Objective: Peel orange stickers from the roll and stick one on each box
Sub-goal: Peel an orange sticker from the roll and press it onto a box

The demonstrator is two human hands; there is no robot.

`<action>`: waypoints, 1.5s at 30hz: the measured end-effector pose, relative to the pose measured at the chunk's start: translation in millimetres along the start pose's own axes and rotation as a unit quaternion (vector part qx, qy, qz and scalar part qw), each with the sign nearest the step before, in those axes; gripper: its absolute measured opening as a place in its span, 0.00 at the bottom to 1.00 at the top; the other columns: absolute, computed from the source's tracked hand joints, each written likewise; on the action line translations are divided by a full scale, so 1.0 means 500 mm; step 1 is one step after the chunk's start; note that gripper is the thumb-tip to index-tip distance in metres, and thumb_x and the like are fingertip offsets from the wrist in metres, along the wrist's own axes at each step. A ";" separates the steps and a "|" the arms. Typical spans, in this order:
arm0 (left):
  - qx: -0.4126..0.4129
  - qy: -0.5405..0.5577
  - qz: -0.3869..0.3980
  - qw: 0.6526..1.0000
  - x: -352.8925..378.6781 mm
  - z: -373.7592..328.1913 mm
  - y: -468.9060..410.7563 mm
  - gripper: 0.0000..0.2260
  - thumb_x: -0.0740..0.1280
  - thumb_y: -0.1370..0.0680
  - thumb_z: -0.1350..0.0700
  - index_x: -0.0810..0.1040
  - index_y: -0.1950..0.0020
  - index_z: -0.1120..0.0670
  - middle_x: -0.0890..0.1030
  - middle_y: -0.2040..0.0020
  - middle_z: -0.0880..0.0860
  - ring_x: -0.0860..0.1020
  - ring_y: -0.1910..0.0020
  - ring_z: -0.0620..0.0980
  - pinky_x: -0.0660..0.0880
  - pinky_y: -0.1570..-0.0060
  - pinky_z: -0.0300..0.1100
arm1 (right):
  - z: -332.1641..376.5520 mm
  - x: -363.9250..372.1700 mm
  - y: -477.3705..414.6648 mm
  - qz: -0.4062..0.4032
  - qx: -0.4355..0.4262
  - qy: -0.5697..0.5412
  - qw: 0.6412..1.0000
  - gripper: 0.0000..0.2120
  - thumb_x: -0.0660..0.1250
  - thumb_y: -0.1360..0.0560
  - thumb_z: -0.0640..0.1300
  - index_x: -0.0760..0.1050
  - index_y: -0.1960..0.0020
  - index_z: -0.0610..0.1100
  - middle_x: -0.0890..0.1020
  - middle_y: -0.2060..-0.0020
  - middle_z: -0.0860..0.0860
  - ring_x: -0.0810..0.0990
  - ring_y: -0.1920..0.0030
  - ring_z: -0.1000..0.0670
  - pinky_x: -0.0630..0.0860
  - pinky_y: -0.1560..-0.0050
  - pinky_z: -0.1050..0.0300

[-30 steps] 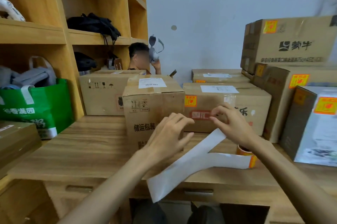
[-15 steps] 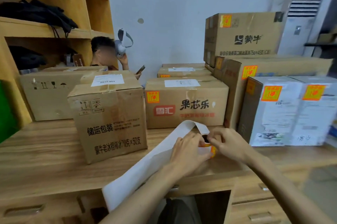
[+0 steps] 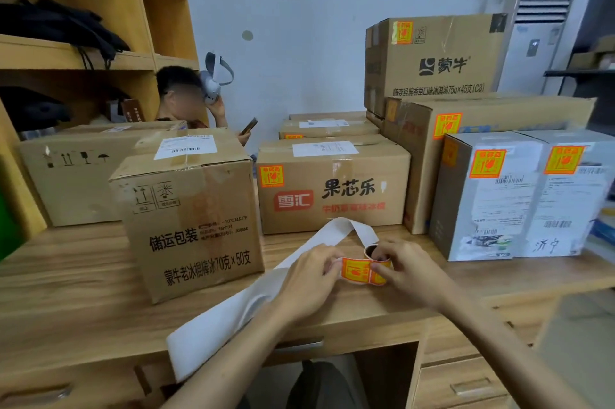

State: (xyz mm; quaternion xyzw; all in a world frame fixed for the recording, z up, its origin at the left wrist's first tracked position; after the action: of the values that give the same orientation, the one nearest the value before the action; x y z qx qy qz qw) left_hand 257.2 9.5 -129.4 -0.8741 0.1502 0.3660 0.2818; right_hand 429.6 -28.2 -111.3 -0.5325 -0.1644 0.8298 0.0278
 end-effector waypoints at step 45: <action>0.015 0.168 0.030 0.985 0.022 0.027 0.021 0.08 0.65 0.17 0.49 0.84 0.48 0.40 0.78 0.48 0.41 0.76 0.42 0.44 0.74 0.40 0.47 | 0.043 0.091 0.068 -0.246 0.008 -0.197 0.949 0.04 0.70 0.23 0.46 0.76 0.54 0.51 0.78 0.60 0.58 0.77 0.61 0.53 0.75 0.62 0.55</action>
State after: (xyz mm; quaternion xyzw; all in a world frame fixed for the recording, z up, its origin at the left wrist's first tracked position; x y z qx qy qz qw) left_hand 252.4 8.4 -149.2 -0.9140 0.2267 0.2200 0.2547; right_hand 395.1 -55.5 -153.1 -0.3012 -0.2861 0.8870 0.2018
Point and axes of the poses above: each hand's wrist, its own y-axis away from the middle knuckle, its own x-axis out of the palm, z = x × y, the point moved 7 cm from there along -y, towards the middle knuckle
